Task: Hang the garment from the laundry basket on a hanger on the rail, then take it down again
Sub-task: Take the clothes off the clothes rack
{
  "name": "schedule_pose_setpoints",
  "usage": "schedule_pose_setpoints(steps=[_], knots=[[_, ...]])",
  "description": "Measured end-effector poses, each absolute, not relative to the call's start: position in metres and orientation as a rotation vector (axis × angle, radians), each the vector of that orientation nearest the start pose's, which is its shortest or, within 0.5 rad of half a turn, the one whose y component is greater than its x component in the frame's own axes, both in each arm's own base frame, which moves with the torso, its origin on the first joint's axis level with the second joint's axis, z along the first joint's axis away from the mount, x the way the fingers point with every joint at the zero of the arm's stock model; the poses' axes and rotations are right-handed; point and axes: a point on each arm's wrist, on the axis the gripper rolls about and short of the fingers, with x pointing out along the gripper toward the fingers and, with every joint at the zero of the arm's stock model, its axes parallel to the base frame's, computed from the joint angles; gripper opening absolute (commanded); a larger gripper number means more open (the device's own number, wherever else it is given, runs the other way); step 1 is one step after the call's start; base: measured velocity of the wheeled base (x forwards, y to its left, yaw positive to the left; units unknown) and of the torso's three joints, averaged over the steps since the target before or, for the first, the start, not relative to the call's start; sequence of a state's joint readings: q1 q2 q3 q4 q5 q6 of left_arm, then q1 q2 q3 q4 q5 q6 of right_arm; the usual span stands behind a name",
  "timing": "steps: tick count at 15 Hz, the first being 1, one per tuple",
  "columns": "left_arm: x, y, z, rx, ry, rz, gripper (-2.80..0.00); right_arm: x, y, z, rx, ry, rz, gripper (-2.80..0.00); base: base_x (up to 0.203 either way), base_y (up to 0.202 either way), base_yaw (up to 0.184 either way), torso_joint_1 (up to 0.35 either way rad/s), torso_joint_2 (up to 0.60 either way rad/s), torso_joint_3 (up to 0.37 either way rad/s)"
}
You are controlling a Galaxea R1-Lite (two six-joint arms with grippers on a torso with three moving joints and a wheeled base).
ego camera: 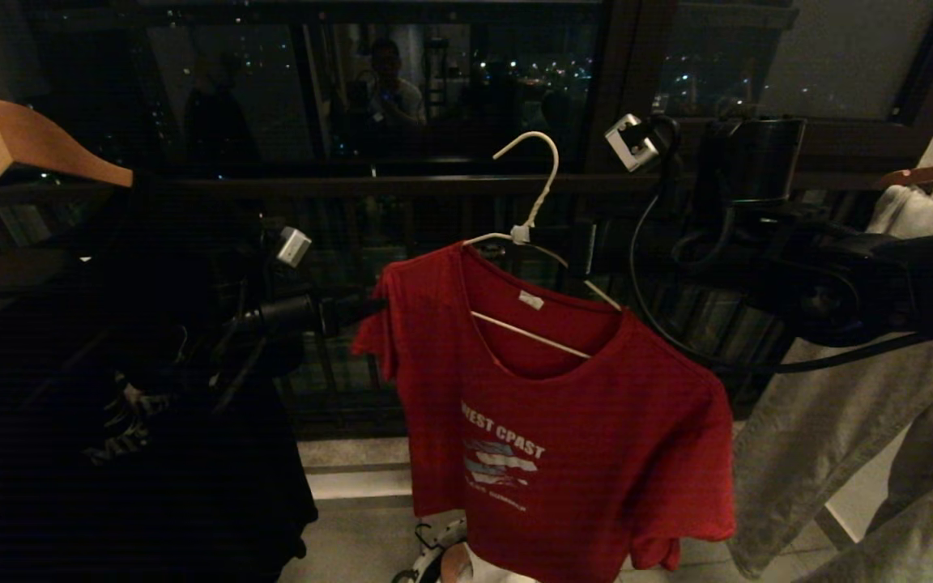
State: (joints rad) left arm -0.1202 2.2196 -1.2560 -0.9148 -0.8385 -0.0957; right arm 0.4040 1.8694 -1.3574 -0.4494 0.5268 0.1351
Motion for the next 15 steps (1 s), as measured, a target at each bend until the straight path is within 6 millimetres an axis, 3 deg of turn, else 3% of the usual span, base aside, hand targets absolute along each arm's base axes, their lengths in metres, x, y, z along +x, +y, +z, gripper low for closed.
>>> schedule_pose_setpoints(steps=[11, 12, 15], knots=[[0.433, -0.084, 0.114, -0.193, 0.074, -0.996, 0.0, 0.334, 0.156, 0.268, 0.145, 0.12, 0.95, -2.8, 0.0, 0.0, 0.0, 0.0, 0.0, 0.0], [0.432, -0.085, 0.114, -0.193, 0.073, -0.996, -2.8, 0.334, 0.156, 0.268, 0.145, 0.119, 0.951, -2.8, 0.0, 0.0, 0.0, 0.0, 0.0, 0.0], [0.432, -0.086, 0.115, -0.192, 0.051, -1.001, -2.8, 0.334, 0.156, 0.269, 0.145, 0.117, 0.954, -2.8, 0.0, 0.0, 0.0, 0.0, 0.0, 0.0]])
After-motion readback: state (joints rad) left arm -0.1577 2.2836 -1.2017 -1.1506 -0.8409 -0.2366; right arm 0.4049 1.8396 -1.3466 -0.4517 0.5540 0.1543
